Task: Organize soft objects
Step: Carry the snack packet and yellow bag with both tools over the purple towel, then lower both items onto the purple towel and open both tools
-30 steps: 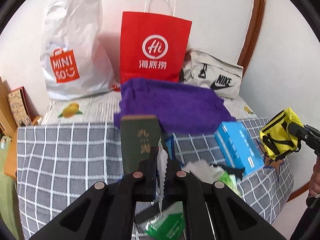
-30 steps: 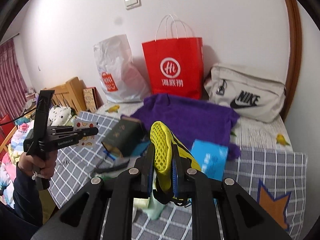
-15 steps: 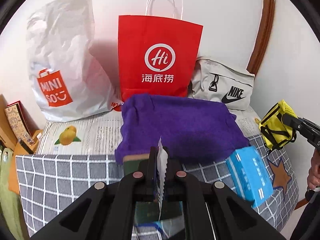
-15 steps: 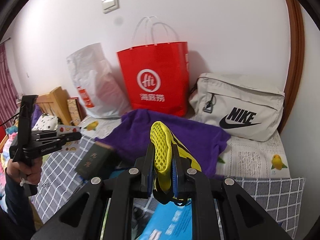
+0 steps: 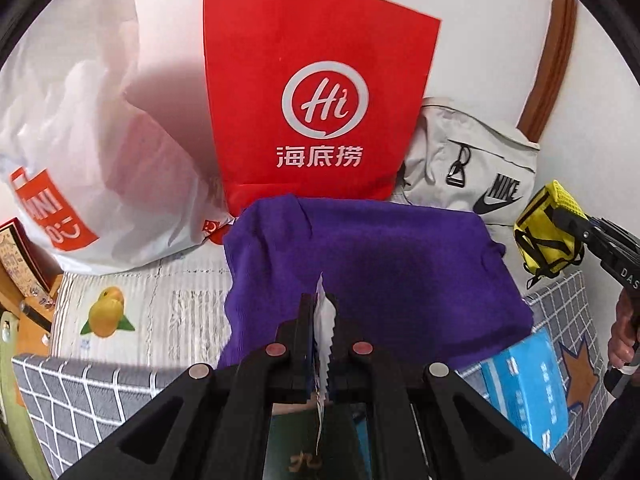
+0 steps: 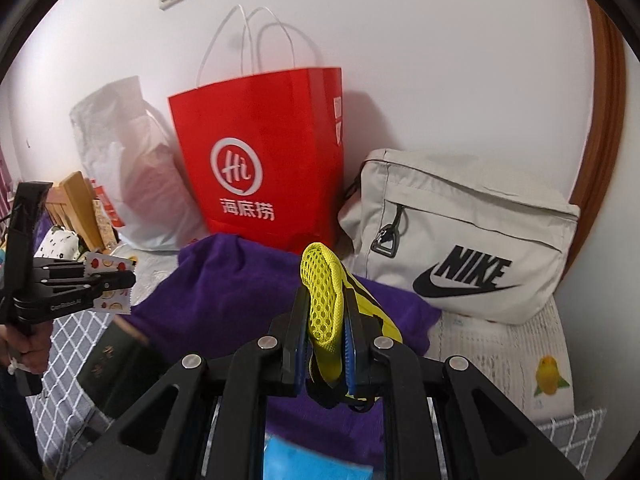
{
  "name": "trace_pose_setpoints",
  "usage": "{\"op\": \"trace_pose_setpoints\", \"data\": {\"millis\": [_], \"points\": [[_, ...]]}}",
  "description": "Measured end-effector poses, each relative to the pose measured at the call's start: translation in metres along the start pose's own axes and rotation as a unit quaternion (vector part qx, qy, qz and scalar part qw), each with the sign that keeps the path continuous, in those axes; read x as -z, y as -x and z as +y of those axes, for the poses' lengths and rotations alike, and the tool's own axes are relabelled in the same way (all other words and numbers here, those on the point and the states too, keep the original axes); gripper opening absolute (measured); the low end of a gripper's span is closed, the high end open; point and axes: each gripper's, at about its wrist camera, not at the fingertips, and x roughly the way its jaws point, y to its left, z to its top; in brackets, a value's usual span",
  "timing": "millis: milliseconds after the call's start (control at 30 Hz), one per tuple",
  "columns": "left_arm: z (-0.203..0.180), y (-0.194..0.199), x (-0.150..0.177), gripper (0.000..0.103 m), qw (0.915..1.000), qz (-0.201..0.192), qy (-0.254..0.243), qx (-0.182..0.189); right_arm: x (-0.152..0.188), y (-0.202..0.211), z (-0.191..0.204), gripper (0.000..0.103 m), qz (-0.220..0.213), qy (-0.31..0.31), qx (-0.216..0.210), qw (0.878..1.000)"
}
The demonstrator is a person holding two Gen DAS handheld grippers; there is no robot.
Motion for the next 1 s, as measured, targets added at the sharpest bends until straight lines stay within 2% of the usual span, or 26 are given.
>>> {"op": "trace_pose_setpoints", "data": {"millis": [267, 467, 733, 1000], "points": [[0.004, -0.035, -0.017, 0.005, 0.9997, 0.021, -0.002, -0.007, -0.005, -0.056, -0.005, 0.015, 0.019, 0.048, 0.025, 0.998], [0.003, -0.065, -0.03, 0.005, 0.9992, 0.04, 0.001, -0.009, 0.002, -0.088, -0.004, 0.015, 0.059, 0.065, 0.025, 0.996], [-0.002, -0.099, -0.043, 0.005, 0.9978, 0.065, 0.003, -0.012, 0.004, -0.102, -0.008, 0.019, 0.078, 0.049, -0.009, 0.996], [-0.001, -0.118, -0.049, 0.005, 0.9966, 0.079, 0.009, -0.018, 0.007, -0.111, -0.006, 0.024, 0.097, 0.065, -0.045, 0.992]]}}
